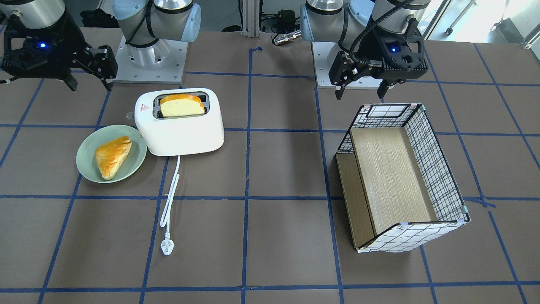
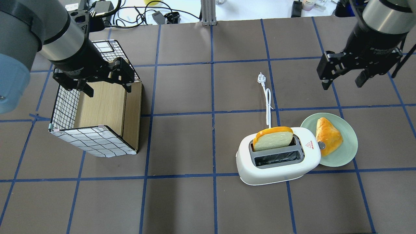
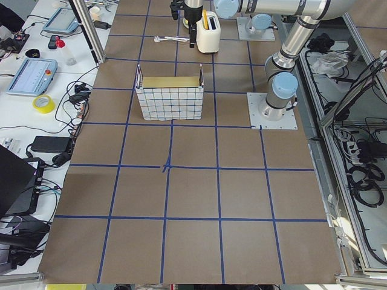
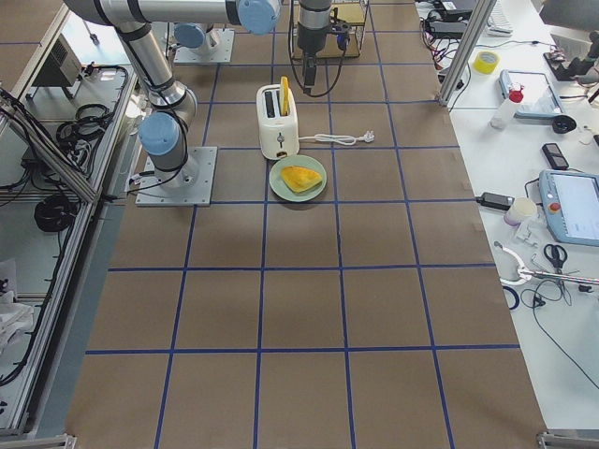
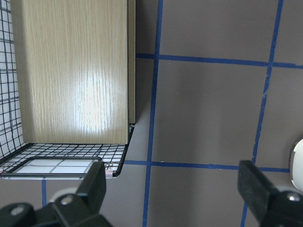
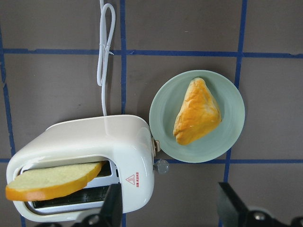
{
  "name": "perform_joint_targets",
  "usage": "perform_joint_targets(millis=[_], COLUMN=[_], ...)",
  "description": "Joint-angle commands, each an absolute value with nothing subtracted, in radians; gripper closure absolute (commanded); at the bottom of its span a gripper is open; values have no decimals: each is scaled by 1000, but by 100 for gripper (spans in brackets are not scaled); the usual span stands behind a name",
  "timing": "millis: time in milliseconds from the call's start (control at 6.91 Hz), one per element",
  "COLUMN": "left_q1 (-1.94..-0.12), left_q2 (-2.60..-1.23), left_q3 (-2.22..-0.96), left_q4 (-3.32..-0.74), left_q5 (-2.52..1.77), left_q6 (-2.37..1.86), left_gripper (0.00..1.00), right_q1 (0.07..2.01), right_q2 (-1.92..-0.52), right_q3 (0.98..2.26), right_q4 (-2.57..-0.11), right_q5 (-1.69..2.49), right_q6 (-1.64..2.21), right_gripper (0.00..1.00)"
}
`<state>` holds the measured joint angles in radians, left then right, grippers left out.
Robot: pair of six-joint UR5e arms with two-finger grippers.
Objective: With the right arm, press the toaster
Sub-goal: 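Move the right gripper down toward the lever on the toaster's side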
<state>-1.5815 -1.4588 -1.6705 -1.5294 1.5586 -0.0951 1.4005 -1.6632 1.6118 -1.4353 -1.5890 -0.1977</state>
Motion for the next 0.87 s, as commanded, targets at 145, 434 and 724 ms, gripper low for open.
perform_joint_targets(millis=[145,434,724], left_q1=[-1582,-1582,-1582], left_q2=[-1459,-1459,-1459], left_q3=[-1671,-1671,-1671], left_q4=[-1529,-1529,-1529], left_q5=[1559,1559,1559], left_q6=[-95,-95,-95], left_gripper=[0,0,0], right_q1=[1240,1120,1077], right_q2=[-1661,-1661,-1661], right_q3=[1656,1744,1839], right_q4=[-1404,-1413,-1425], right_q5=[-1438,-1348,-1273], right_q6=[-355,-535,-621], right_gripper=[100,100,100])
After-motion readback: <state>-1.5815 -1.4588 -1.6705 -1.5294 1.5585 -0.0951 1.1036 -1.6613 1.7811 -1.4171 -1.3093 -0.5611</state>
